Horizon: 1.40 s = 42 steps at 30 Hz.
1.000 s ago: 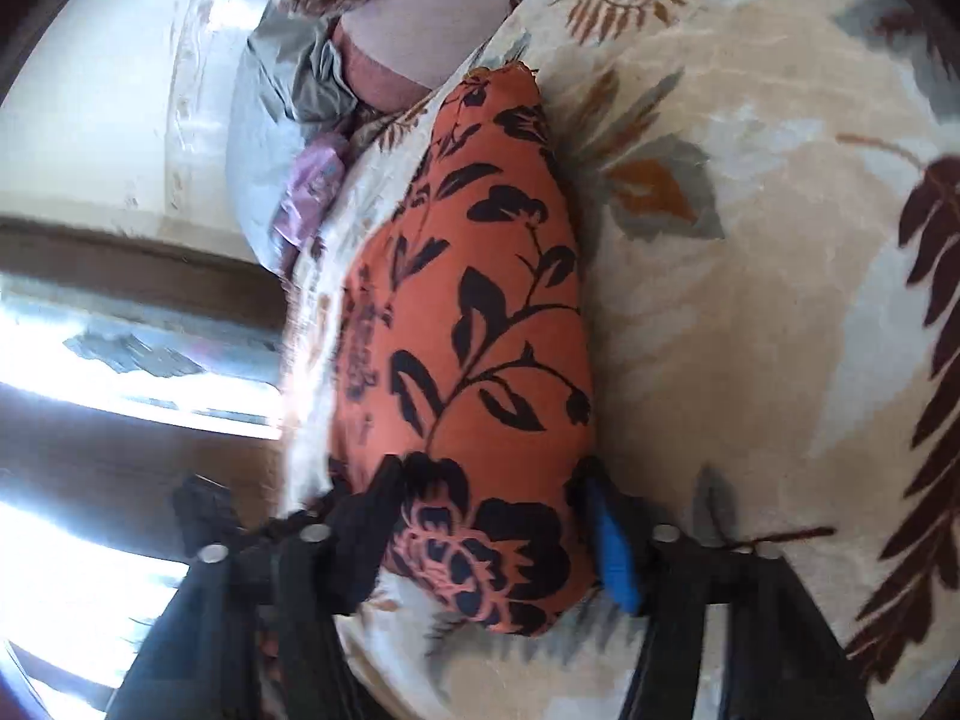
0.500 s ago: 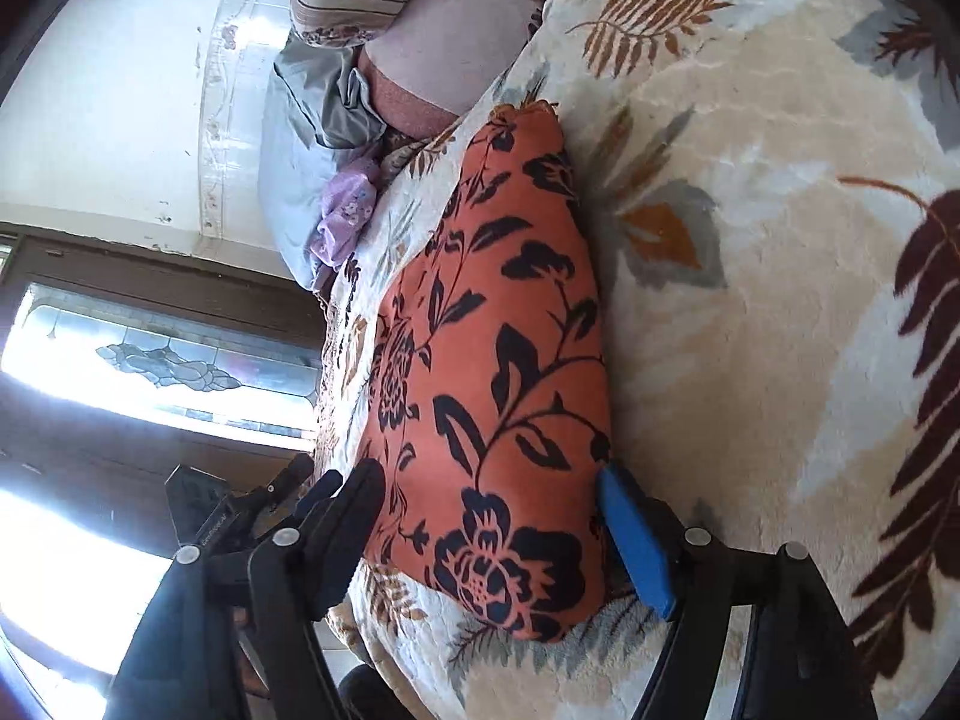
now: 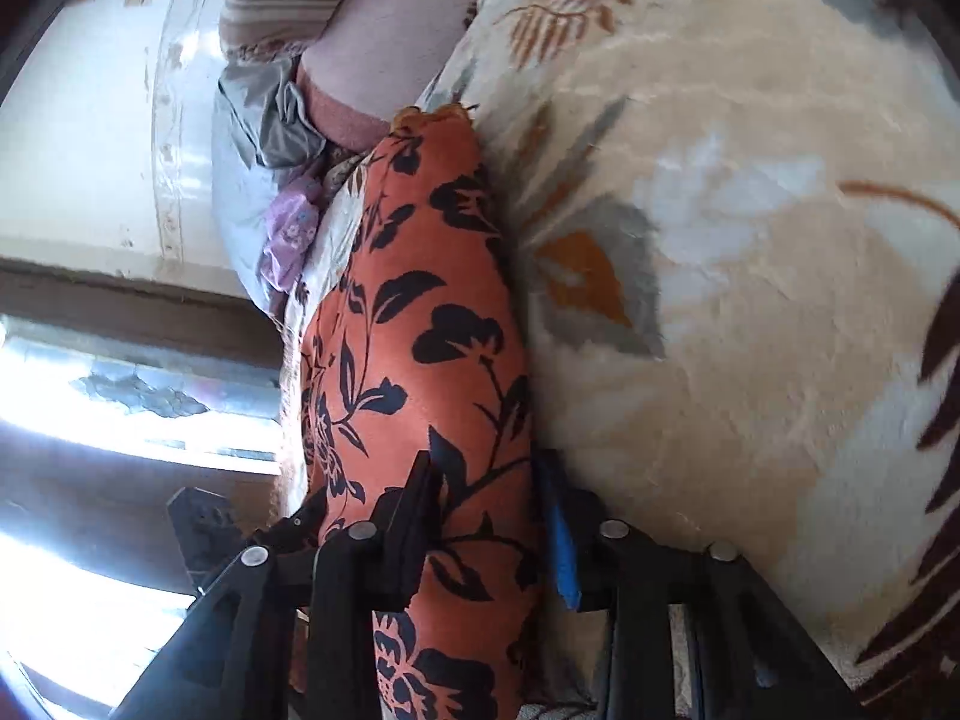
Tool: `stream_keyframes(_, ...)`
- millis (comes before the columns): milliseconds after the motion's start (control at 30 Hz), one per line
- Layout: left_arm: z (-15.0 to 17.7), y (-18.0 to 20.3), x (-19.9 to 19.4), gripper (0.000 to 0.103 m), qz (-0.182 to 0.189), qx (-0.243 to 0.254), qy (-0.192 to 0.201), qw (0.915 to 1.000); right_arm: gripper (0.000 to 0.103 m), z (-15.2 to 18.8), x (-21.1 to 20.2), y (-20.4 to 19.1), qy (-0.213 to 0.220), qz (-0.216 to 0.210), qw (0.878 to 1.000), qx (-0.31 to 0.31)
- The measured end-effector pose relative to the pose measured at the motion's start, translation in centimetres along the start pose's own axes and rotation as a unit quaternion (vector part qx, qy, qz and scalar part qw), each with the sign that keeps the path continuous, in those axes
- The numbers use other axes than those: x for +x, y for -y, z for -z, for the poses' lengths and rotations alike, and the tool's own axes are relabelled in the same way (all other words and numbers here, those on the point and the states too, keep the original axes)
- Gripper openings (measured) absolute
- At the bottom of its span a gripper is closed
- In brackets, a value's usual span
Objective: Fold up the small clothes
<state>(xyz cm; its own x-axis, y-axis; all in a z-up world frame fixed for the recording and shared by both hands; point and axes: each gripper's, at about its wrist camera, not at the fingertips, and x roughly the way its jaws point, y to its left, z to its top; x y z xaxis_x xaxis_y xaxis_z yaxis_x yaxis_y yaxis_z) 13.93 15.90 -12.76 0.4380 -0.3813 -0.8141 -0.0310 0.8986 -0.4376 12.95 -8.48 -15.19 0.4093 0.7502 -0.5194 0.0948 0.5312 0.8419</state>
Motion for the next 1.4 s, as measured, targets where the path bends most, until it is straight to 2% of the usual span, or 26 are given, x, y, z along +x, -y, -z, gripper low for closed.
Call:
stream_keyframes(67,-0.4,0.5,-0.8,0.050,-0.015,-0.005,0.009,0.9998,0.036,-0.4,0.1,-0.6,-0.011,0.000,1.000,0.005)
stream_keyframes(133,-0.4,1.5,-2.6,0.047,-0.030,-0.002,0.044,0.9986,0.042,-0.9,0.0,-0.4,-0.024,-0.015,0.999,0.031)
stream_keyframes(167,-0.3,2.1,-3.6,0.047,-0.028,0.004,0.061,0.9977,0.054,-1.0,-0.2,0.0,-0.024,-0.020,0.998,0.047)
stream_keyframes(267,0.4,3.9,-5.5,0.049,-0.003,0.026,0.079,0.9965,0.071,-1.2,-1.3,-0.3,-0.003,-0.040,0.998,0.052)
stream_keyframes(367,1.6,6.3,-5.0,0.054,-0.008,0.067,0.077,0.9947,0.073,-2.0,-0.8,-1.7,-0.002,-0.051,0.998,0.034)
stream_keyframes(400,2.1,6.8,-4.1,0.054,-0.020,0.077,0.069,0.9945,0.074,-2.4,-0.2,-1.9,-0.007,-0.056,0.998,0.034)
stream_keyframes(433,2.6,7.0,-3.2,0.054,-0.034,0.084,0.058,0.9942,0.082,-2.8,0.5,-2.1,-0.009,-0.055,0.998,0.036)
stream_keyframes(467,3.1,7.2,-2.2,0.053,-0.049,0.090,0.048,0.9936,0.083,-3.2,1.2,-2.2,-0.010,-0.051,0.998,0.038)
stream_keyframes(533,4.0,7.4,-1.2,0.053,-0.075,0.110,0.055,0.9896,0.083,-4.1,2.6,-2.1,-0.015,-0.040,0.998,0.038)
stream_keyframes(567,4.3,7.6,-1.2,0.053,-0.085,0.120,0.063,0.9871,0.078,-4.5,3.2,-2.4,-0.021,-0.032,0.999,0.024)
stream_keyframes(600,4.5,7.7,-1.1,0.054,-0.094,0.126,0.065,0.9855,0.070,-4.8,3.6,-3.1,-0.019,-0.006,1.000,-0.005)
stream_keyframes(633,4.5,7.8,-1.1,0.054,-0.097,0.130,0.065,0.9846,0.044,-4.9,3.8,-3.7,-0.020,0.022,0.999,-0.028)
stream_keyframes(733,4.5,7.2,-1.1,0.054,-0.088,0.126,0.068,0.9858,0.034,-4.4,2.9,-4.6,0.002,0.049,0.997,-0.054)
stream_keyframes(800,4.6,7.0,-0.9,0.053,-0.078,0.127,0.070,0.9863,0.033,-3.8,3.1,-2.1,0.010,0.053,0.998,-0.016)
stream_keyframes(833,4.8,7.0,-0.9,0.054,-0.079,0.130,0.072,0.9857,0.033,-3.6,3.2,-0.9,0.016,0.027,0.999,0.007)
stream_keyframes(900,5.0,7.1,-0.9,0.054,-0.081,0.134,0.077,0.9846,0.034,-3.6,2.9,-1.6,0.019,0.017,1.000,0.006)
stream_keyframes(1000,4.9,6.6,-0.8,0.054,-0.067,0.128,0.083,0.9861,0.050,-3.7,1.9,-3.1,0.010,0.026,1.000,0.007)
stream_keyframes(1033,5.0,6.5,-0.8,0.054,-0.063,0.127,0.085,0.9863,0.064,-3.5,1.3,-3.5,0.011,0.017,1.000,0.005)
stream_keyframes(1067,5.1,6.5,-0.9,0.054,-0.061,0.128,0.089,0.9859,0.073,-3.1,0.7,-3.9,0.011,0.016,1.000,-0.004)
stream_keyframes(1133,5.4,6.4,-0.9,0.054,-0.057,0.132,0.097,0.9848,0.076,-1.7,0.3,-4.3,0.004,0.022,1.000,-0.019)
stream_keyframes(1167,5.6,6.4,-0.9,0.054,-0.056,0.132,0.101,0.9845,0.077,-0.8,0.8,-4.2,-0.022,0.024,0.999,-0.025)
stream_keyframes(1200,5.6,6.3,-0.9,0.054,-0.055,0.131,0.103,0.9844,0.073,0.1,1.5,-4.5,-0.052,0.038,0.997,-0.050)
stream_keyframes(1233,5.6,6.3,-0.9,0.054,-0.053,0.131,0.103,0.9845,0.042,0.8,1.7,-5.2,-0.053,0.085,0.990,-0.098)
stream_keyframes(1267,5.7,6.3,-0.9,0.054,-0.052,0.132,0.102,0.9845,0.037,1.3,1.4,-5.6,-0.045,0.097,0.987,-0.119)
stream_keyframes(1400,5.6,6.2,-1.0,0.054,-0.048,0.132,0.099,0.9850,0.037,1.5,0.4,-4.5,-0.020,0.088,0.994,-0.069)
